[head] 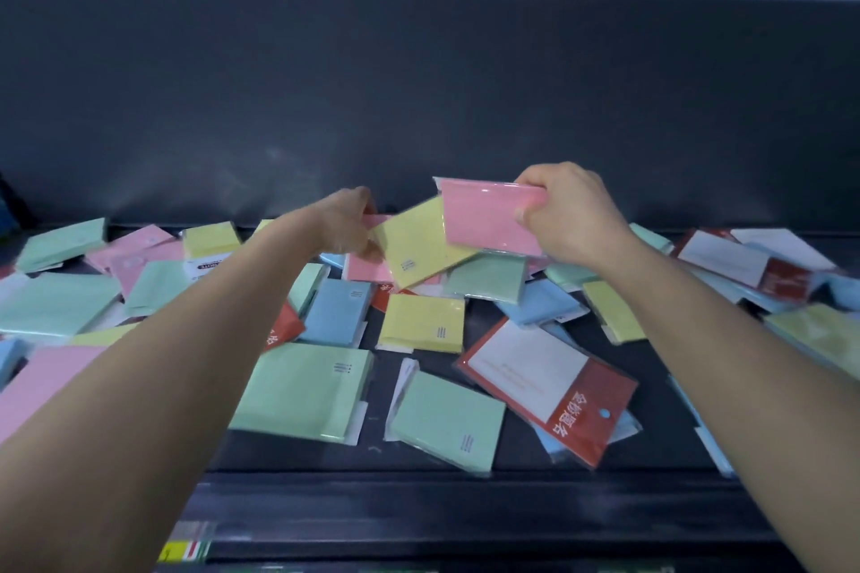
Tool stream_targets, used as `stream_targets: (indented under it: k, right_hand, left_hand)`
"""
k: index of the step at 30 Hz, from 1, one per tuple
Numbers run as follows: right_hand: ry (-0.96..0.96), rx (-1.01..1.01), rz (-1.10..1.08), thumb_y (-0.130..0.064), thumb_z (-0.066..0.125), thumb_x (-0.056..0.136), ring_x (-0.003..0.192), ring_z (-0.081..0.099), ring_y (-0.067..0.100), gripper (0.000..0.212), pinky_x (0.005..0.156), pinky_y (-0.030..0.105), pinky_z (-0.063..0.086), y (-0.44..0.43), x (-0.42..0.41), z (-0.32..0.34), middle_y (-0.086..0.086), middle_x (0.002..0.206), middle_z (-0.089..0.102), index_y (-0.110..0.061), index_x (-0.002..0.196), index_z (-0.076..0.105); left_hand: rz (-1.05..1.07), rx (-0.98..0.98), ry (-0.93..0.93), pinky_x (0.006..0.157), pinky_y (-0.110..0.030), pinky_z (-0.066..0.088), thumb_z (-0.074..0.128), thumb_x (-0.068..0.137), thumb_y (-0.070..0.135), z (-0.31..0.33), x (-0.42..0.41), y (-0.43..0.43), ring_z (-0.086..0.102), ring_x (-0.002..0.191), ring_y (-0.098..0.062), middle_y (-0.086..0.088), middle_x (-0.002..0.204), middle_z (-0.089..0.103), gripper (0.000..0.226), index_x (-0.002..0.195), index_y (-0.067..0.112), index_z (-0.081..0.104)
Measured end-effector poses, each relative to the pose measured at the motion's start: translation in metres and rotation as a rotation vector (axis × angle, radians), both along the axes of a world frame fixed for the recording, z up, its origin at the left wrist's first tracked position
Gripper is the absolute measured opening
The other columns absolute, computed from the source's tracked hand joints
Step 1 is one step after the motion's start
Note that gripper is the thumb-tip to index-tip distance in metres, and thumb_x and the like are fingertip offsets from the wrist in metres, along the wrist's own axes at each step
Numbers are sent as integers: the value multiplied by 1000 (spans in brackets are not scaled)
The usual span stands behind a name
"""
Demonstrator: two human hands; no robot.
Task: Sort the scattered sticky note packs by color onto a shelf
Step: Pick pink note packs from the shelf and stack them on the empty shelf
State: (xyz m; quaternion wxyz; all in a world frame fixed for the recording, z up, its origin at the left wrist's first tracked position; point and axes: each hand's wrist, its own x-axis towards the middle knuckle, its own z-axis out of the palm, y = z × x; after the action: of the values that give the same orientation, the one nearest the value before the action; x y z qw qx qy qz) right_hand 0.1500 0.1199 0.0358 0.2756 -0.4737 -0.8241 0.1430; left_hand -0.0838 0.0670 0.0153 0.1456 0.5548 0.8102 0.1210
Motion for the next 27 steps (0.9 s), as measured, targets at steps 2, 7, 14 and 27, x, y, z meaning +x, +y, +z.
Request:
stream_targets:
  k: [2,7,14,27]
  right_hand:
    - [41,23,-12,3,48,83,93,58,27,34,69,29,46,-1,-2,1,7,102,65,-17,101,68]
    - [125,47,-53,4,47,85,91,58,29,34,65,31,47,-1,-6,-2,7,102,64,-18,103,66]
    - [190,94,-134,5,47,84,94,57,27,31,77,34,48,-8,4,2,6,104,64,-15,101,64]
    - [159,111,-734,3,45,84,94,56,25,38,71,25,37,-108,338,4,8,109,63,-16,109,65]
  left_hand:
    - [43,137,-8,64,-31,42,69,77,1,6,-7,-2,51,85,-24,-12,105,59,38,111,5,53]
    - [228,490,137,77,-38,45,44,78,-5,14,-12,-16,54,93,-37,-18,107,60,30,104,5,57]
    - [297,698,108,74,-35,45,38,79,-2,24,25,-35,52,89,-32,-13,102,62,33,101,10,59]
    - [-446,615,-141,70,-33,45,56,75,-1,23,352,-28,55,79,-29,-7,82,61,16,82,13,58]
